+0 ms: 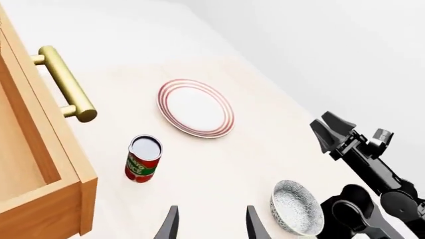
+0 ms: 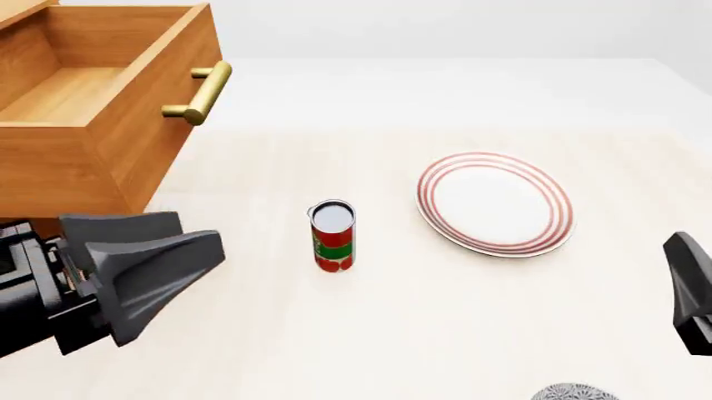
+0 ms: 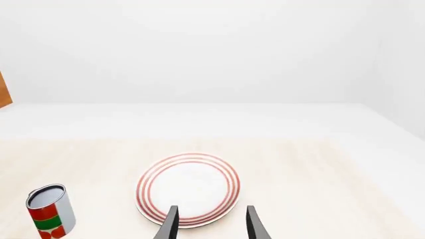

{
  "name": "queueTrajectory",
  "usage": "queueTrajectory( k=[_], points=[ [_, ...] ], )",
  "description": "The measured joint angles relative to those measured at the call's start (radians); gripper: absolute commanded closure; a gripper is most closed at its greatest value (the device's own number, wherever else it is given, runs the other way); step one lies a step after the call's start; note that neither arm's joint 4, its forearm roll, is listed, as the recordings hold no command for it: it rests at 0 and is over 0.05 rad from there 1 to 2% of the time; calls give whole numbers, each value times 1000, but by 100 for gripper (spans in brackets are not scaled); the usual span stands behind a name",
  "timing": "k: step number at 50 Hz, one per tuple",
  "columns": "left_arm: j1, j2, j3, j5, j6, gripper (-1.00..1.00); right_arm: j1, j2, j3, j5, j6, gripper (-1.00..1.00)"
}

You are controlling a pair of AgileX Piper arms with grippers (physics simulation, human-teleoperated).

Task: Put the bowl in the top drawer of the cabinet.

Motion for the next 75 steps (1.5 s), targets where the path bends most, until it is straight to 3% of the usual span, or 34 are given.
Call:
queueTrajectory(
  k=[48,75],
  points=[
    [-265,322,-44,-149,-358,-100,0,0,0,0,0,-100],
    [-324,482,-89,-188,-450,-100,0,0,0,0,0,-100]
  ],
)
